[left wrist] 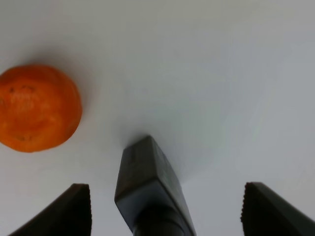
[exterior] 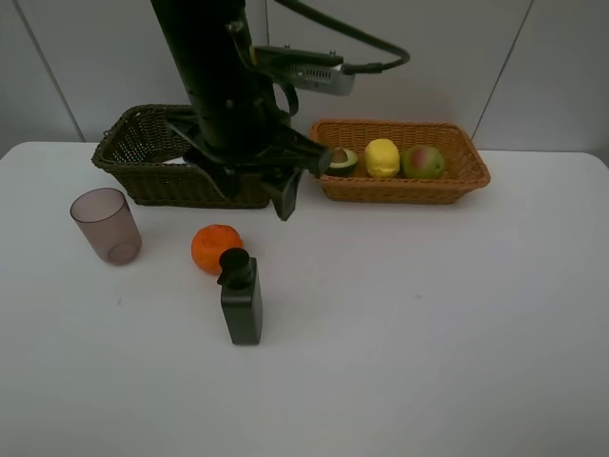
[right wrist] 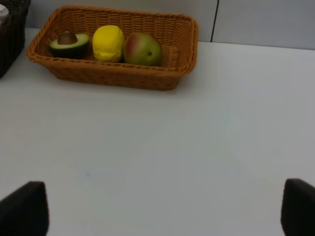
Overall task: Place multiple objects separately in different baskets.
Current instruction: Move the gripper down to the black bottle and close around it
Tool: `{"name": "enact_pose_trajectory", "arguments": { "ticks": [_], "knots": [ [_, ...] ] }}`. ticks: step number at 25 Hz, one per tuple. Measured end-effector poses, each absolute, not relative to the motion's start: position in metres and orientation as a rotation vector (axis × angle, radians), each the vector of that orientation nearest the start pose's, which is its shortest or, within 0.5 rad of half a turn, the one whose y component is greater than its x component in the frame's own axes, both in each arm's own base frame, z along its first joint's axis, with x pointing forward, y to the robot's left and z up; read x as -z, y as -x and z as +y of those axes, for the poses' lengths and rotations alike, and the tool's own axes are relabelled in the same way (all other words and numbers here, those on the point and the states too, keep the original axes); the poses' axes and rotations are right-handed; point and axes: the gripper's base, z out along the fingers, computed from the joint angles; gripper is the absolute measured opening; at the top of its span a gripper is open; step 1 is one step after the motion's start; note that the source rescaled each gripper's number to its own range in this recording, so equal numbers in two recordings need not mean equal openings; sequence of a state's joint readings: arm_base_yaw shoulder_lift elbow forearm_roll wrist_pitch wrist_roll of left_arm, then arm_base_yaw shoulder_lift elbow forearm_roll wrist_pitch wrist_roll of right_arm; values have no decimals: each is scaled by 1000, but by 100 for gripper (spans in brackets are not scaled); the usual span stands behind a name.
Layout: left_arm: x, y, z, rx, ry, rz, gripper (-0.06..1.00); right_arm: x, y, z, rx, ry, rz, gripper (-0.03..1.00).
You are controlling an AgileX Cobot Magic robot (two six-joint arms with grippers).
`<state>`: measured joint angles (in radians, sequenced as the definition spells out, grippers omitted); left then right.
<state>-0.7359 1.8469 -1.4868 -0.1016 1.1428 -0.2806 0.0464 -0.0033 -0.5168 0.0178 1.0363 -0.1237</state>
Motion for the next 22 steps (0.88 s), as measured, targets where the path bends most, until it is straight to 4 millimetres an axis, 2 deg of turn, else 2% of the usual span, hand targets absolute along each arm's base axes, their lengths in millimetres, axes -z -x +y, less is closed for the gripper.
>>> {"name": "enact_pose_trajectory", "arguments": {
  "ticks": [6, 10, 22],
  "knots": [
    [-233, -271, -262, 188, -599, 3029, 83, -284, 7, 1, 28, 171, 1992, 100],
    [-217, -267, -258, 157, -541, 3071, 83, -284, 7, 1, 28, 171, 1992, 100],
    [-189, -257, -249, 127, -444, 3125, 83, -284, 7, 1, 28, 171, 1992, 100]
  ]
}}
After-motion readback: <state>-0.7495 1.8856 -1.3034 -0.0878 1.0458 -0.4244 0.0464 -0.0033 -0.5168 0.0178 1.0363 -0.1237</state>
